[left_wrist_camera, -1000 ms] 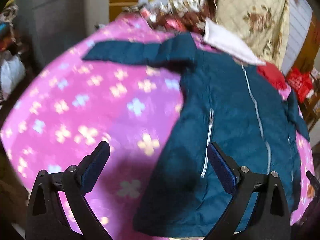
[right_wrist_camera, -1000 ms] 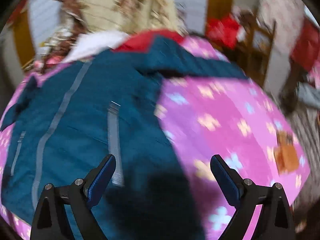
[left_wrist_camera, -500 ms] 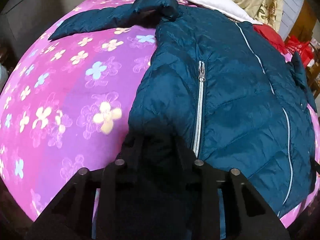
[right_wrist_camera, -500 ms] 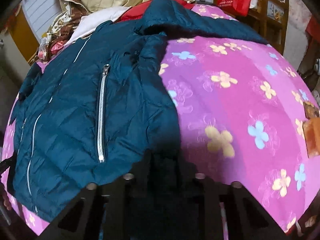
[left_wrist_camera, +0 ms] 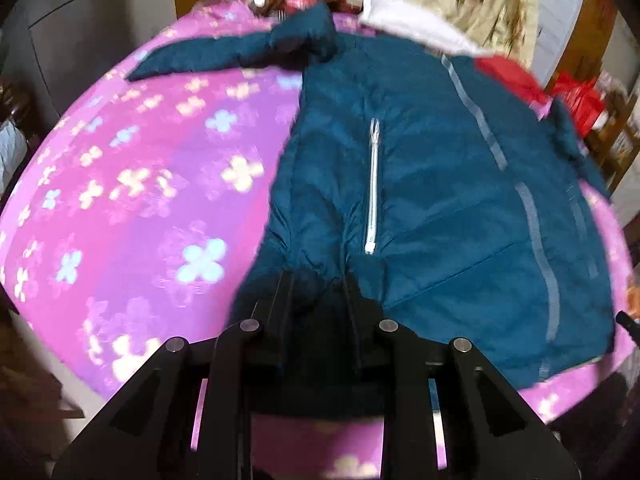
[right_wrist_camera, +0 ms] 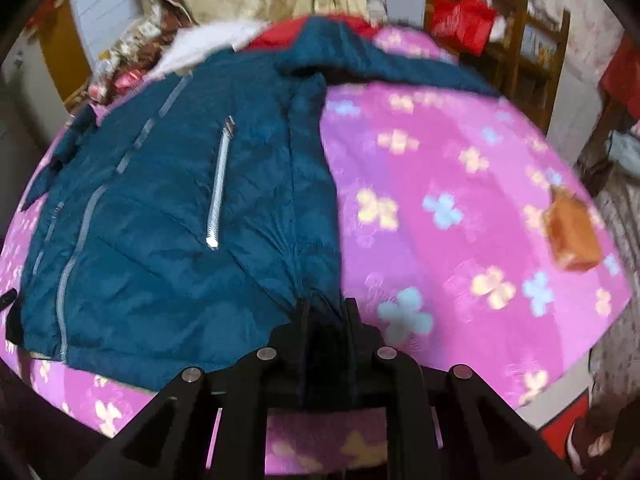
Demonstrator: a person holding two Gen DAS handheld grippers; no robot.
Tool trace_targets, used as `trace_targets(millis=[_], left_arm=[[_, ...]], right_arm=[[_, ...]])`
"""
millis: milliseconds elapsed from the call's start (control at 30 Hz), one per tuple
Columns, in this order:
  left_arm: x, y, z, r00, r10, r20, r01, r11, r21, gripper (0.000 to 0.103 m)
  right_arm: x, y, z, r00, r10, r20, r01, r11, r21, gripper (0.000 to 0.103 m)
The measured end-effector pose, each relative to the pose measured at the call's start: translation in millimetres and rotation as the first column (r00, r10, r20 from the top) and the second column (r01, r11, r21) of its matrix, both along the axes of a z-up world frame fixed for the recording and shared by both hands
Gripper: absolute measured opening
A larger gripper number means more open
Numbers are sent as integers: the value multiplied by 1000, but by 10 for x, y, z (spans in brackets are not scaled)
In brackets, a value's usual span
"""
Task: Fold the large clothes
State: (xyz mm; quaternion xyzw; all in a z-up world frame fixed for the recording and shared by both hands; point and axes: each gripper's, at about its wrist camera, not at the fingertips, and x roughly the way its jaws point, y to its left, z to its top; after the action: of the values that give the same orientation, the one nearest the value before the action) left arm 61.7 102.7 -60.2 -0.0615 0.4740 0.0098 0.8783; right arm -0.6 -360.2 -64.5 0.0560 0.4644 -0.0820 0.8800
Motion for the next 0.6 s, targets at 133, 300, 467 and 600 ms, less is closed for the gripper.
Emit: trace_targets(millis=[133,300,467,600], left_arm=[[-88,223,429,992,51,117,-49,999,-17,60],[261,589,758,974,163,156,-150,984,-95,74],[850,1006,875,954,260,150,-228,953,-202,74],[1484,1356,647,952,299,65,-262,906,-331,74]], right_arm=[[-156,88,433,981,-7,191,13,999,-30,88],[161,530,776,952,88,293,-96,995,11,90],[720,1037,659,936,195,291,-221,974,58,90],[1134,1272,466,926,233,296,-280,951,128,90]])
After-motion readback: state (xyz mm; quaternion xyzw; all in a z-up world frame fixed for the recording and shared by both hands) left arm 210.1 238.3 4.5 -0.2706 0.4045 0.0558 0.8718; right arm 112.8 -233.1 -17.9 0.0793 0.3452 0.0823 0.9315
